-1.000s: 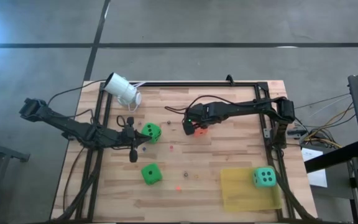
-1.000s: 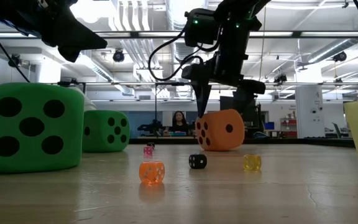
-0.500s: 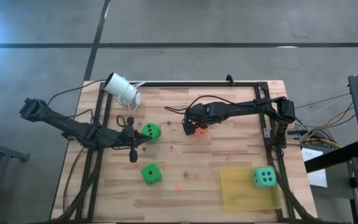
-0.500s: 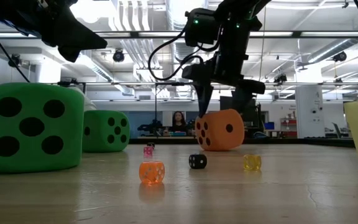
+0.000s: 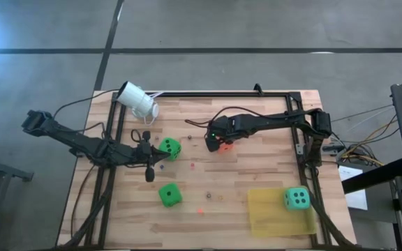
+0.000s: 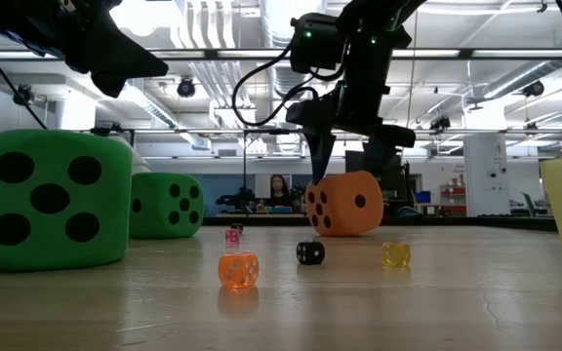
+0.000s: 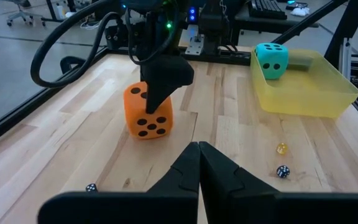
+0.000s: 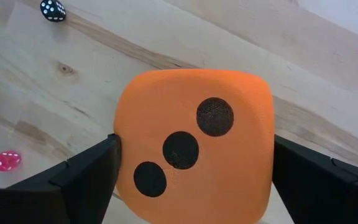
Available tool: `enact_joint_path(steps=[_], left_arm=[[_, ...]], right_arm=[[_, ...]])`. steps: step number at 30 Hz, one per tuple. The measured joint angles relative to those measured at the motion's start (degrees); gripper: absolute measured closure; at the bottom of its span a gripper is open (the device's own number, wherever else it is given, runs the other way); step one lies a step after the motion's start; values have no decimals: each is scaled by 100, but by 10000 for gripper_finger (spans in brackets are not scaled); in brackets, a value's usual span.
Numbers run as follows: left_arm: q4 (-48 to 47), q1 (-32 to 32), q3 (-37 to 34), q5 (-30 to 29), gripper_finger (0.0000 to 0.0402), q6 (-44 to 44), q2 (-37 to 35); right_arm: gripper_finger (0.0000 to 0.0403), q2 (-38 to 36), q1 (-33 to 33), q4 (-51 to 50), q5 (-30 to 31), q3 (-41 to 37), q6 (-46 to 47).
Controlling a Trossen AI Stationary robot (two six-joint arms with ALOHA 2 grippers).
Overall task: Pick & Place Dice
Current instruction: Put the large orange die into the yellow bin
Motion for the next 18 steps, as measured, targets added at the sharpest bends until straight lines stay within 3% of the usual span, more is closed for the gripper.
enact_joint_path(steps=[18], left_arm=[[2,-1,1,0,395,0,0]], right_arm=[[34,-79,-4,-107,-187,17,-271]])
